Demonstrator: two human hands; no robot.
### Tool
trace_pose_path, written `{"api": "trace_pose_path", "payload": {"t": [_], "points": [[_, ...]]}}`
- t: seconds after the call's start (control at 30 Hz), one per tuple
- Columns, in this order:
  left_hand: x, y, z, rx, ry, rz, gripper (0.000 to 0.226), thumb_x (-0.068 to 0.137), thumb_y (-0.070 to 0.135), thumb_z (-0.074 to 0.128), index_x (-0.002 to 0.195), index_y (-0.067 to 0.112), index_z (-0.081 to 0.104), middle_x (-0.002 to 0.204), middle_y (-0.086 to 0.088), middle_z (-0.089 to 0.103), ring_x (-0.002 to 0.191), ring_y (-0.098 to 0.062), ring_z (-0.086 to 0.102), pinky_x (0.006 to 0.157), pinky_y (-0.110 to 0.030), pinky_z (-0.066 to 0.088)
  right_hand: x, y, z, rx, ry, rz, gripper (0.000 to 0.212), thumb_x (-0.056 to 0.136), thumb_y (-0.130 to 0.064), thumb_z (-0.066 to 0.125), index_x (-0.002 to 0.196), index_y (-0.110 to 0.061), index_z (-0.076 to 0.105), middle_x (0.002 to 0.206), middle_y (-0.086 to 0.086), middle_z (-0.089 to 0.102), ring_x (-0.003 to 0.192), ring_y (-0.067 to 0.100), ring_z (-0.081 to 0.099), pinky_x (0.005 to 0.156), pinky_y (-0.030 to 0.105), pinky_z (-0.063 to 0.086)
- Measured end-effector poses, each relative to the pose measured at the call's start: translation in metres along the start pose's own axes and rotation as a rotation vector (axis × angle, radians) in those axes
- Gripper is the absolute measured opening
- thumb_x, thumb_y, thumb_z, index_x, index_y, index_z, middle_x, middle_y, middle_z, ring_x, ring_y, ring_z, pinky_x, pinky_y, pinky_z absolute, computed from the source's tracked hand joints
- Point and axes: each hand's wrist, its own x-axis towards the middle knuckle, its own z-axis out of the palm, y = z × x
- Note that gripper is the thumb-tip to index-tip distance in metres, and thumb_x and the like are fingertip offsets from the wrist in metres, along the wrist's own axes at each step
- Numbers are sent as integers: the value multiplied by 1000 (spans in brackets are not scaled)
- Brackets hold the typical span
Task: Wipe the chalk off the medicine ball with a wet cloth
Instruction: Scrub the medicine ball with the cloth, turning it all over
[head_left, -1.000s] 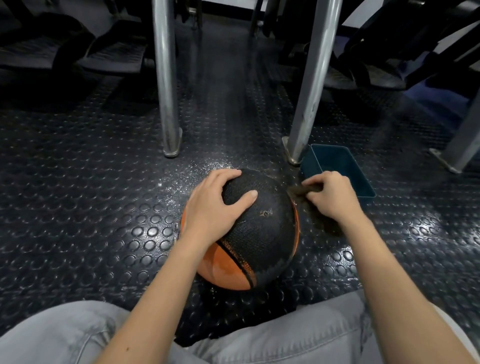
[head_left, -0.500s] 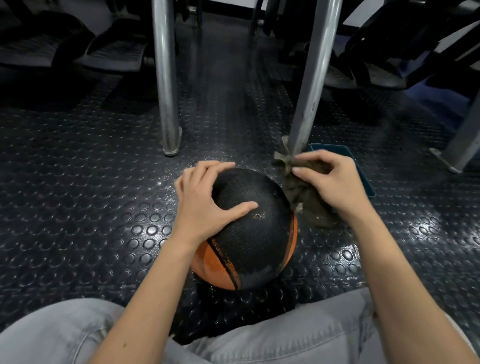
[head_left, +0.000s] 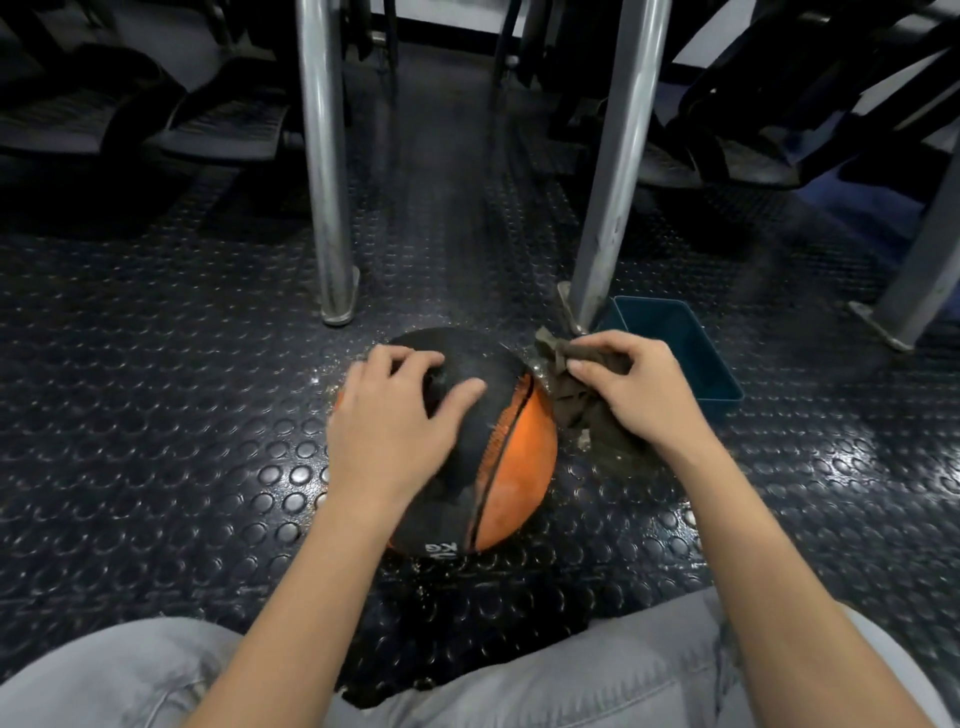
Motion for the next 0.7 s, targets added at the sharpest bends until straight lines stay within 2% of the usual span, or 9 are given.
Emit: {"api": "trace_pose_path", "payload": {"t": [0.07, 0.1, 0.2, 0.3, 0.43, 0.5, 0.57, 0.6, 0.7], "points": [[-7, 1, 5, 87, -98, -33, 72, 85, 71, 40, 142, 26, 38, 148, -1, 32, 139, -23, 26, 110, -41, 28, 0, -7, 7, 34, -32, -75, 16, 82, -15, 71, 95, -25, 70, 91, -12, 68, 88, 1, 61, 80, 14, 45], [-7, -2, 8, 90, -96, -28, 77, 84, 74, 36, 144, 25, 33, 151, -3, 28, 141, -25, 23, 114, -43, 24, -1, -8, 12, 22, -77, -96, 17, 81, -16, 71, 95, -27, 70, 94, -10, 68, 91, 3, 61, 83, 16, 45], [0, -10, 13, 23, -73, -7, 70, 87, 68, 37, 142, 25, 33, 151, -1, 27, 143, -23, 19, 116, -44, 16, -1, -5, 19, -55, -217, -63, 19, 81, -18, 72, 94, -32, 68, 101, -5, 68, 97, 8, 60, 87, 21, 44], [8, -14, 15, -54, -127, 61, 64, 86, 60, 48, 140, 29, 35, 151, 7, 26, 143, -17, 15, 117, -42, 11, 2, -5, 11, -101, -67, -56, 19, 84, -17, 68, 98, -30, 68, 102, -5, 66, 98, 10, 59, 87, 24, 43], [9, -15, 17, -106, -166, 240, 70, 75, 71, 47, 133, 32, 44, 143, 16, 35, 141, -11, 18, 117, -37, 11, 2, -12, -5, 4, 153, -180, 26, 86, -11, 64, 102, -31, 66, 102, -1, 66, 100, 13, 59, 92, 31, 46], [8, -19, 16, -185, -167, 303, 64, 68, 72, 48, 123, 40, 49, 131, 28, 38, 136, -1, 22, 113, -30, 14, -3, -12, 3, -87, 173, -362, 27, 85, -5, 61, 105, -22, 67, 102, 0, 65, 99, 17, 58, 92, 28, 41], [9, -22, 14, -267, -181, 318, 52, 64, 70, 55, 111, 50, 49, 123, 38, 39, 129, 11, 24, 109, -24, 16, -10, -4, 20, -216, 52, -462, 29, 85, -3, 56, 108, -17, 66, 103, 0, 63, 97, 21, 55, 87, 23, 35], [10, -23, 12, -289, -197, 317, 48, 63, 69, 57, 107, 53, 47, 121, 40, 39, 127, 14, 25, 110, -24, 15, -11, 3, 26, -244, -19, -415, 29, 87, -3, 55, 110, -18, 65, 105, -1, 62, 97, 23, 54, 85, 23, 34], [11, -26, 9, -317, -207, 297, 40, 64, 68, 57, 100, 55, 48, 122, 39, 43, 126, 16, 28, 110, -26, 18, -5, 25, 22, -449, -110, -98, 29, 92, -7, 51, 114, -21, 64, 111, 2, 58, 108, 29, 50, 89, 33, 40]]}}
